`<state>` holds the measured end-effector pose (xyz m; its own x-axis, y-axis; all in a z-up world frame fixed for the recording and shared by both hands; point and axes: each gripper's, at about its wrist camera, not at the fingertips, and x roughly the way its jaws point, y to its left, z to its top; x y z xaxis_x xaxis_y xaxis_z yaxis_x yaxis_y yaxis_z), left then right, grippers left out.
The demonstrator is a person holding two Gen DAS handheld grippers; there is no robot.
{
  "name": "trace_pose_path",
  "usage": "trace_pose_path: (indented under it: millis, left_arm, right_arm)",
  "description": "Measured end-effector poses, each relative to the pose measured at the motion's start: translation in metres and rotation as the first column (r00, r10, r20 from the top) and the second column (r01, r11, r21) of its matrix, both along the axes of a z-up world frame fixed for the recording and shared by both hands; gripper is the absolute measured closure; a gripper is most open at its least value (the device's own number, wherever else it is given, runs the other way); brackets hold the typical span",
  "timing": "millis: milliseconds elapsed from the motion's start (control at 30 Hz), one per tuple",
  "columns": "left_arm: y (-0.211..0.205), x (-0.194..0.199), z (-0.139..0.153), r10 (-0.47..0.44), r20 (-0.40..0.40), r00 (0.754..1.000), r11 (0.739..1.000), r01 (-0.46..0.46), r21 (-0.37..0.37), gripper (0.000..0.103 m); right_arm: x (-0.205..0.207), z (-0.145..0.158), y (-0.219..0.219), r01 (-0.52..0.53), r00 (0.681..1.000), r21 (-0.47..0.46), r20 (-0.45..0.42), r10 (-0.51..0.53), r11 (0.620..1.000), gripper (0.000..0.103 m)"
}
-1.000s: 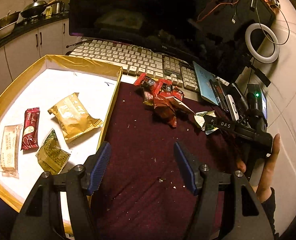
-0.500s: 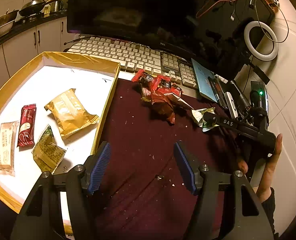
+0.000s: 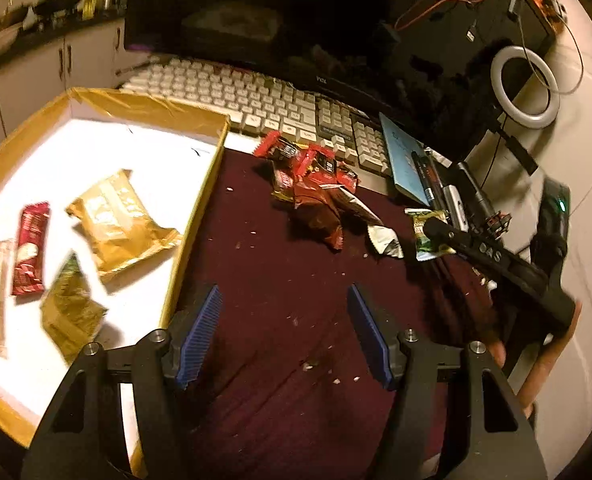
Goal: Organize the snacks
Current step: 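Grasp the green-and-white chip bag with the right tool, then grasp a red candy packet with the left tool while the right tool carries the chip bag to the tray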
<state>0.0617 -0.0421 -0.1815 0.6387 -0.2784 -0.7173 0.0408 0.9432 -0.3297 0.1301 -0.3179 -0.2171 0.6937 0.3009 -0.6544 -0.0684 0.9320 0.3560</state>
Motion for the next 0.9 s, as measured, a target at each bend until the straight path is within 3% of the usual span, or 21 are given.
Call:
trace_pose_path:
  millis: [133, 267, 367, 467, 600, 667, 733, 900]
  left_arm:
    - [-0.014, 0.018, -0.001, -0.046, -0.027, 0.999, 0.998, 0.045, -0.041, 0.039]
    - [-0.018, 0.049, -0.009, -0.036, -0.074, 0.997, 0.994, 0.028, -0.107, 0.039]
    - [-0.019, 0.079, -0.018, -0.005, -0.143, 0.99, 0.992, -0.013, -0.126, 0.039]
    - [-0.02, 0.101, -0.021, 0.077, -0.141, 0.987, 0.987, -0.096, -0.129, 0.039]
    - [-0.026, 0.115, -0.033, 0.079, -0.182, 0.98, 0.983, -0.107, -0.149, 0.06]
    - [-0.029, 0.113, -0.032, 0.058, -0.163, 0.985, 0.982, -0.086, -0.171, 0.075]
    - [-0.031, 0.109, -0.03, 0.064, -0.146, 0.987, 0.985, -0.086, -0.152, 0.078]
    - [-0.025, 0.087, -0.024, 0.017, -0.129, 0.991, 0.98, -0.042, -0.197, 0.082]
  right_arm:
    - [-0.009, 0.002, -0.01, 0.047, 0.998, 0.039, 0.034, -0.048, 0.998, 0.08]
    - [-0.002, -0.007, -0.018, 0.047, 0.999, 0.094, -0.003, -0.047, 0.994, 0.08]
    - [0.0, -0.009, -0.018, 0.043, 0.999, 0.103, -0.019, -0.042, 0.994, 0.08]
    - [-0.001, -0.007, -0.015, 0.032, 0.999, 0.088, -0.004, -0.032, 0.996, 0.08]
    - [-0.002, -0.007, -0.011, 0.011, 1.0, 0.086, 0.003, -0.012, 0.996, 0.08]
    - [-0.001, -0.007, -0.009, 0.002, 1.0, 0.084, 0.002, -0.002, 0.997, 0.08]
    - [-0.001, -0.007, -0.008, -0.002, 1.0, 0.08, 0.002, 0.001, 0.997, 0.08]
    - [0.0, -0.008, -0.01, 0.009, 1.0, 0.08, -0.003, -0.009, 0.997, 0.08]
